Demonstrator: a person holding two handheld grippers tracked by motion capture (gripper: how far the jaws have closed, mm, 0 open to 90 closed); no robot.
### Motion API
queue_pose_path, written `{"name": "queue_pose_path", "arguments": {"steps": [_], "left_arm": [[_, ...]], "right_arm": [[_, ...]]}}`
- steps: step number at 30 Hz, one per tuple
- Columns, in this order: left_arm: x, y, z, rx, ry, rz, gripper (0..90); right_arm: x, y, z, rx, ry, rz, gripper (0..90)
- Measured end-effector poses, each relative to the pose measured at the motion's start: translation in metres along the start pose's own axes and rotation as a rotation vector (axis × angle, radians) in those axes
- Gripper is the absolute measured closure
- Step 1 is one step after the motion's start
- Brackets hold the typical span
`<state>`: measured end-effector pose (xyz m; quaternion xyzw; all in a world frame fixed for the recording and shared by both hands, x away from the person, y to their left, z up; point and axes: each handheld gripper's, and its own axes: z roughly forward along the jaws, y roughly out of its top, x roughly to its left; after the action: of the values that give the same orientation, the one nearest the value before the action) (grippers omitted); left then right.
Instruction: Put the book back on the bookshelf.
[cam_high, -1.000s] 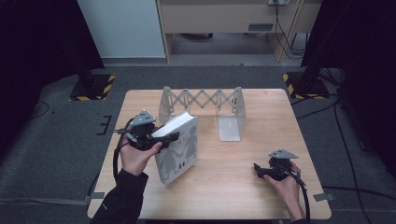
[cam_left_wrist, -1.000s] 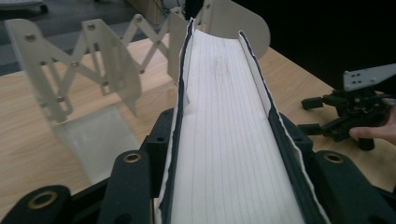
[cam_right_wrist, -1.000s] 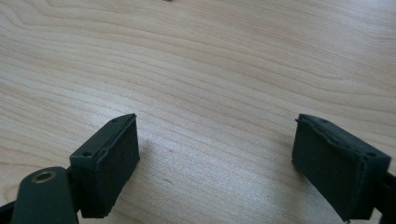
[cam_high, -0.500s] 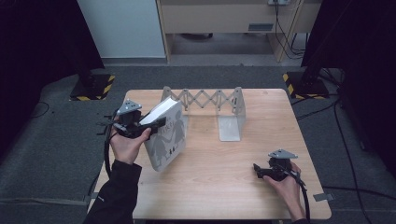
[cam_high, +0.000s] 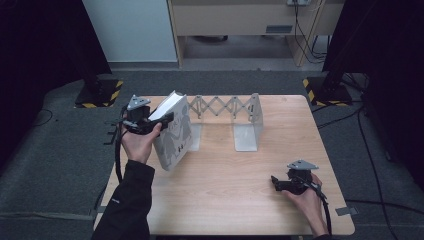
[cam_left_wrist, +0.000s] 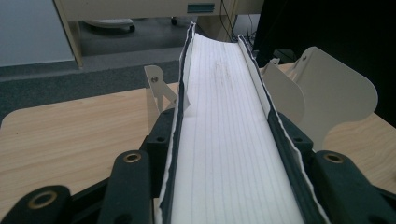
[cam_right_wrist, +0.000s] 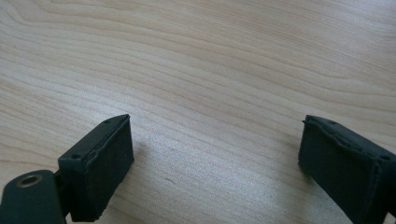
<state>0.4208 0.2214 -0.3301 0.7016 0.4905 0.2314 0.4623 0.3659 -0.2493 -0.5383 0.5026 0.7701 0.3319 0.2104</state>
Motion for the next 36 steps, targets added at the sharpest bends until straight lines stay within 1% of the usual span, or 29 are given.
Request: {"name": "queue_pose_path", "arguments": {"steps": [3, 6, 9, 13, 14, 15, 17, 19, 20, 21, 22, 24, 25, 26, 27, 29, 30, 32, 36], "left_arm": [[-0.002, 0.003, 0.007, -0.014, 0.011, 0.005, 50.6], [-0.003, 0.006, 0.016, -0.022, 0.024, -0.005, 50.6], [-0.006, 0.008, 0.025, -0.041, 0.047, -0.011, 50.6], [-0.011, 0.010, 0.038, -0.042, 0.064, -0.001, 50.6], [-0.011, 0.010, 0.038, -0.042, 0.064, -0.001, 50.6], [-0.013, 0.011, 0.045, -0.050, 0.071, -0.011, 50.6], [-0.014, 0.010, 0.048, -0.056, 0.075, -0.015, 50.6], [-0.014, 0.009, 0.057, -0.066, 0.092, -0.030, 50.6], [-0.014, 0.009, 0.057, -0.066, 0.092, -0.030, 50.6], [-0.014, 0.009, 0.063, -0.063, 0.102, -0.032, 50.6], [-0.014, 0.009, 0.063, -0.063, 0.102, -0.032, 50.6], [-0.015, 0.009, 0.068, -0.062, 0.111, -0.034, 50.6], [-0.014, 0.009, 0.073, -0.068, 0.119, -0.038, 50.6], [-0.014, 0.009, 0.073, -0.068, 0.119, -0.038, 50.6], [-0.015, 0.009, 0.079, -0.073, 0.128, -0.034, 50.6], [-0.016, 0.008, 0.084, -0.078, 0.140, -0.029, 50.6], [-0.016, 0.008, 0.084, -0.078, 0.140, -0.029, 50.6], [-0.018, 0.007, 0.091, -0.079, 0.146, -0.027, 50.6], [-0.019, 0.006, 0.096, -0.082, 0.143, -0.045, 50.6]], "right_arm": [[0.000, 0.000, 0.000, -0.001, 0.000, -0.002, 10.5], [0.000, 0.000, 0.000, -0.001, 0.000, -0.002, 10.6], [0.000, 0.000, 0.000, 0.000, 0.000, 0.000, 10.5], [0.000, 0.000, 0.000, -0.001, -0.001, 0.002, 10.5], [0.000, 0.000, 0.000, -0.001, -0.001, 0.002, 10.5], [0.000, 0.000, 0.000, 0.000, -0.001, 0.002, 10.5], [0.000, 0.000, 0.000, -0.001, -0.001, 0.002, 10.5], [0.000, 0.000, 0.000, -0.001, -0.001, 0.002, 10.5], [0.000, 0.000, 0.000, -0.001, -0.001, 0.002, 10.5], [0.000, 0.000, 0.000, -0.002, -0.002, -0.001, 10.5], [0.000, 0.000, 0.000, -0.002, -0.002, -0.001, 10.5], [0.000, 0.000, 0.000, -0.002, -0.002, -0.001, 10.6], [0.000, 0.000, 0.000, -0.001, -0.001, 0.001, 10.5], [0.000, 0.000, 0.000, -0.002, -0.002, -0.001, 10.6], [0.000, 0.000, 0.000, -0.002, -0.002, -0.001, 10.5], [0.000, 0.000, 0.000, -0.001, -0.002, -0.001, 10.5], [0.000, 0.000, 0.000, -0.001, -0.002, -0.001, 10.5], [0.000, 0.000, 0.000, -0.001, -0.002, 0.000, 10.5], [0.000, 0.000, 0.000, -0.001, -0.002, -0.001, 10.5]]}}
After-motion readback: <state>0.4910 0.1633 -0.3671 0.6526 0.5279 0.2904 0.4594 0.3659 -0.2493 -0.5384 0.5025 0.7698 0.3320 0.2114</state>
